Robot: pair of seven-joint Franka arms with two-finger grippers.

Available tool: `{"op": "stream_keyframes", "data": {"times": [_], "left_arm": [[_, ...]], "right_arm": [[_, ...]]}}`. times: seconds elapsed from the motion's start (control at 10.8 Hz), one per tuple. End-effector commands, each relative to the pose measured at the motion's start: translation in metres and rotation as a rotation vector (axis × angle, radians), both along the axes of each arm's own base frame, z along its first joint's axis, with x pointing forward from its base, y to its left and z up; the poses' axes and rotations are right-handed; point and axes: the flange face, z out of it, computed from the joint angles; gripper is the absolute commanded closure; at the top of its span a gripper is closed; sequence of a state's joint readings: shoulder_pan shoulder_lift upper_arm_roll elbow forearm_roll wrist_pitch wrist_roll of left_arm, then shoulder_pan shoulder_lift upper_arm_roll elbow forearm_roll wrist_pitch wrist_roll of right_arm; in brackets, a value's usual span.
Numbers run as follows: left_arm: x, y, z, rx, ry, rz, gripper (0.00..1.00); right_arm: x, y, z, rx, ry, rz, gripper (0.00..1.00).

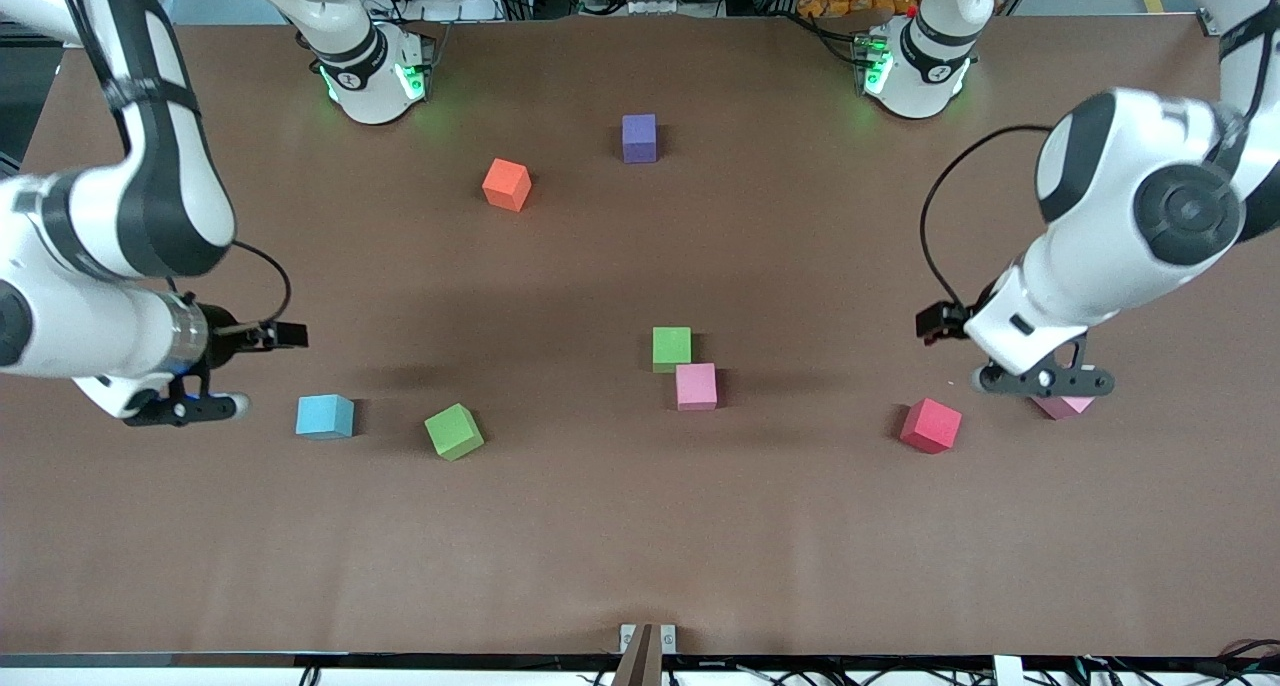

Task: Arrange blocks into number 1
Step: 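Grasp the cyan cube with the right gripper while the left gripper grasps the magenta cube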

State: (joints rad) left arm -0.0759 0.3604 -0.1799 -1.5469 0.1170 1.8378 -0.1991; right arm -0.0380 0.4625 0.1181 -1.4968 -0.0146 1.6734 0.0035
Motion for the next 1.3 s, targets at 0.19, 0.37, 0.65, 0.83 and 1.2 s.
{"op": "stream_keyframes", "data": {"times": [0.19, 0.37, 0.65, 0.83, 1.2], "left_arm": [[0.03, 0.026, -0.095, 0.003, -0.009, -0.145, 0.0], [0.037, 0.035, -0.129, -0.007, -0.013, -0.206, 0.0], [0.044, 0.032, -0.181, -0.024, -0.028, -0.288, 0.0], [0.045, 0.04, -0.196, -0.021, -0.015, -0.354, 0.0], [0.045, 0.047, -0.218, -0.014, 0.002, -0.436, 0.0]], "right_arm": [[0.012, -0.009, -0.094, -0.021, -0.039, 0.164, 0.0], [0.023, -0.011, -0.12, -0.023, -0.125, 0.169, 0.0], [0.031, -0.023, -0.138, -0.122, -0.169, 0.253, 0.0], [0.031, -0.039, -0.147, -0.111, -0.168, 0.221, 0.0], [0.03, -0.054, -0.163, -0.007, -0.167, 0.093, 0.0]]}}
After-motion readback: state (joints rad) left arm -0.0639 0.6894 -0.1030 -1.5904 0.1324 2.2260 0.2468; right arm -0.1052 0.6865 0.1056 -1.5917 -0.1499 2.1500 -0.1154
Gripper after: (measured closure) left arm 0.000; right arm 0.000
